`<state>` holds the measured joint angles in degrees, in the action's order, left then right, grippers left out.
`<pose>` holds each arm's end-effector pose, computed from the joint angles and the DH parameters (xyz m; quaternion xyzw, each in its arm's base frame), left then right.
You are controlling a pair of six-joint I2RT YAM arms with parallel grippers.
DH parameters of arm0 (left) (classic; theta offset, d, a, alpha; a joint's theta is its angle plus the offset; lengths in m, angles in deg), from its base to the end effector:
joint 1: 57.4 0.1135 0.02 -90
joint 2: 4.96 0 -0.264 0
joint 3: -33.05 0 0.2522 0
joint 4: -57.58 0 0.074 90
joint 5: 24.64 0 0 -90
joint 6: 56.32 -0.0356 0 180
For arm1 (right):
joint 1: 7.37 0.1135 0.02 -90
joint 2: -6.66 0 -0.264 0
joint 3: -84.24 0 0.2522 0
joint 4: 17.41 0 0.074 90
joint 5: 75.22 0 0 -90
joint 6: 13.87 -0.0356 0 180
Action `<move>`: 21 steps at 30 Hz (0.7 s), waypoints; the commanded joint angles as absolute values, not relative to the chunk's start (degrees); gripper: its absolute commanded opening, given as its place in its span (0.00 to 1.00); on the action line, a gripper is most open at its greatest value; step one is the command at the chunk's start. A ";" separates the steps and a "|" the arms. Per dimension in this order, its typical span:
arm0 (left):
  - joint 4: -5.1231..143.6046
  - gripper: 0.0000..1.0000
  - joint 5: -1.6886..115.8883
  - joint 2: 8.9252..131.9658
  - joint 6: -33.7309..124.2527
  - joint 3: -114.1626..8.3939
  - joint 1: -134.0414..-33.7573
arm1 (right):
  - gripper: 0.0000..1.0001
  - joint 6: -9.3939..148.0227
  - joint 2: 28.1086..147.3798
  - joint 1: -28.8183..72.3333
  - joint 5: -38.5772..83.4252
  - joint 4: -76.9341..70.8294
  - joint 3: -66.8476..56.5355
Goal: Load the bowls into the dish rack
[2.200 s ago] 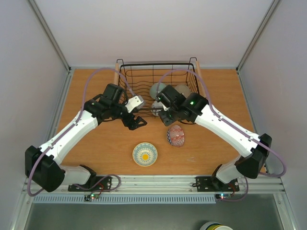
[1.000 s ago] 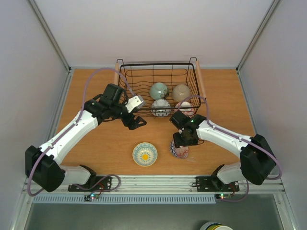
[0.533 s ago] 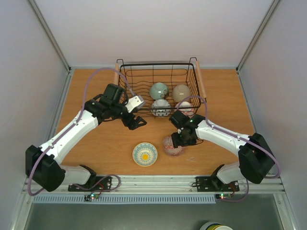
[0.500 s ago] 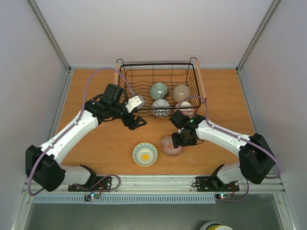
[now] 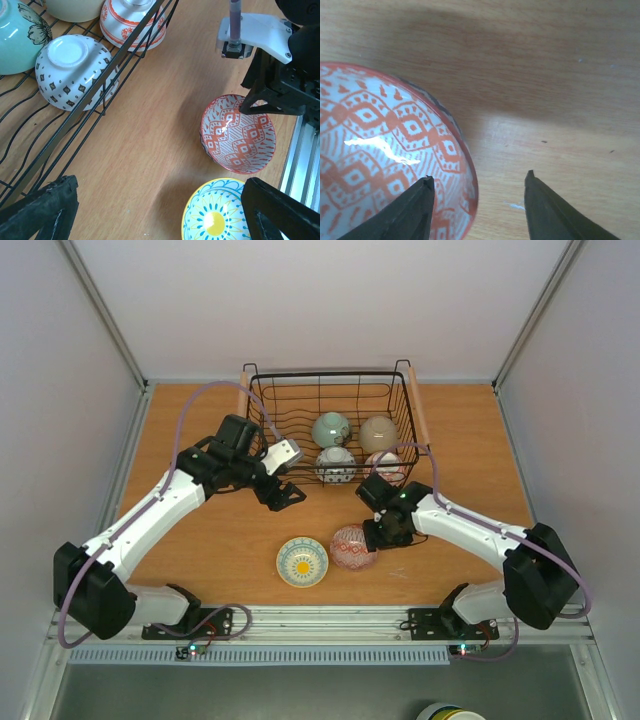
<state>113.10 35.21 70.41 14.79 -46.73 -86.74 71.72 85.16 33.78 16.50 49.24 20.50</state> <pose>0.2271 -0.1482 0.3068 0.4510 0.7957 -0.2735 0.2978 0.1707 0.1506 0.1996 -0.3153 0.9459 0.0428 0.0632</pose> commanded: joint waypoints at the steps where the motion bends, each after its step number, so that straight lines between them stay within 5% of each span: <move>1: 111.83 0.89 35.39 70.85 14.17 -47.77 -87.02 | 0.41 71.16 85.86 33.82 19.83 46.55 21.47; 5: 111.84 0.89 35.40 70.85 14.25 -47.75 -87.02 | 0.20 71.88 86.77 33.85 21.41 45.42 22.02; 14: 111.86 0.89 35.82 70.56 14.31 -47.86 -87.01 | 0.02 72.94 88.45 33.85 21.52 44.83 21.89; 21: 112.69 0.89 34.12 71.08 14.15 -48.11 -87.02 | 0.01 75.20 84.24 33.82 16.69 50.74 15.23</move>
<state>113.12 35.56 70.41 14.81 -46.73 -86.74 73.34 87.15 33.67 21.42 46.11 20.17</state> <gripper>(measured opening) 0.894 0.033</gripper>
